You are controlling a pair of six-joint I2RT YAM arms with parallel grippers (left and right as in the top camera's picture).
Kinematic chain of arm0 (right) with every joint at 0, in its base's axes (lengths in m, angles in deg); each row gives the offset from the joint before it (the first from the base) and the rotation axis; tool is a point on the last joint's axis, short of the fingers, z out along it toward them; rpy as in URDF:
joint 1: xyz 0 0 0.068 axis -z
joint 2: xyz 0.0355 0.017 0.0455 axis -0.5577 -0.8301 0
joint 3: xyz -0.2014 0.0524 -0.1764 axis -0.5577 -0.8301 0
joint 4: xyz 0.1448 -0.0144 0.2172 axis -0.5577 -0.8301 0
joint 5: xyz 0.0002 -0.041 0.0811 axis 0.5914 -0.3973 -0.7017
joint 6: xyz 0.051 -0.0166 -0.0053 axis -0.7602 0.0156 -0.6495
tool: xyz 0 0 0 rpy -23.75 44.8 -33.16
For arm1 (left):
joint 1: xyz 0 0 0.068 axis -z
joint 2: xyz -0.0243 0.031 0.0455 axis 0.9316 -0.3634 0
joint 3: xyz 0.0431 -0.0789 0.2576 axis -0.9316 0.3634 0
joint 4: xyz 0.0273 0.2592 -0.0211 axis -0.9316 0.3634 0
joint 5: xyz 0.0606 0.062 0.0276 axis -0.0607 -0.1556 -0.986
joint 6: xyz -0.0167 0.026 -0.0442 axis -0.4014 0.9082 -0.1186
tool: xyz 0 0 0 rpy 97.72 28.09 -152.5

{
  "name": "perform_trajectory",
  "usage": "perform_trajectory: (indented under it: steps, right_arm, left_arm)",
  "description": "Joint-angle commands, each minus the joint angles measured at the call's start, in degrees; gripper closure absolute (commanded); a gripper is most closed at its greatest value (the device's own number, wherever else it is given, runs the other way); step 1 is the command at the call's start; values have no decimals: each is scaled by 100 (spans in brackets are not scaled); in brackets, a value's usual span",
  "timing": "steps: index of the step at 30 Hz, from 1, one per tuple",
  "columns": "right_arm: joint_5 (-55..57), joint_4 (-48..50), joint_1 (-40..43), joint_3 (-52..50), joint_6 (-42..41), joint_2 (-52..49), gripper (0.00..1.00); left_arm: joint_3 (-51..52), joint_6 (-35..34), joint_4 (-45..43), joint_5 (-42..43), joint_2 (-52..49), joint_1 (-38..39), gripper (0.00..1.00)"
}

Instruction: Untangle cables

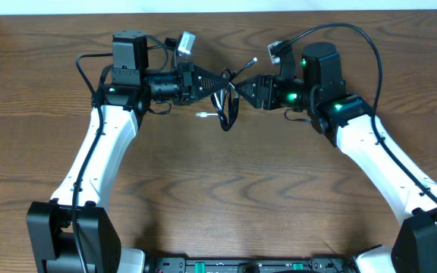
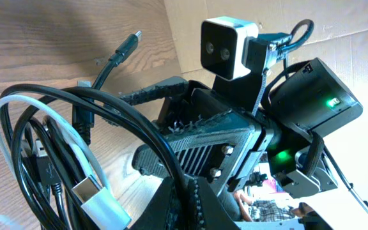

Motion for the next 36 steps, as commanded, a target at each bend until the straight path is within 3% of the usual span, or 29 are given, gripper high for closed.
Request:
perform_trajectory:
  steps: [1, 12, 18, 24, 31, 36]
  right_arm:
    - [-380, 205, -55, 107, -498, -15, 48]
    - [-243, 570, -531, 107, -1224, -372, 53]
    - [-520, 1346, -645, 107, -1705, -695, 53]
    - [-452, 1377, -706, 107, -1681, -699, 65]
    - [-457, 1360, -922, 105, -1615, -699, 67]
    - [-192, 1047, -977, 105, -1410, -699, 90]
  left_arm:
    - [-81, 111, -26, 179, 118, -28, 93]
    - [-81, -61, -31, 179, 118, -28, 92]
    - [-81, -61, -28, 179, 118, -28, 93]
    - [-81, -61, -50, 160, 118, -28, 93]
    - [-81, -219, -262, 157, 118, -28, 92]
    - [-81, -229, -262, 157, 118, -31, 93]
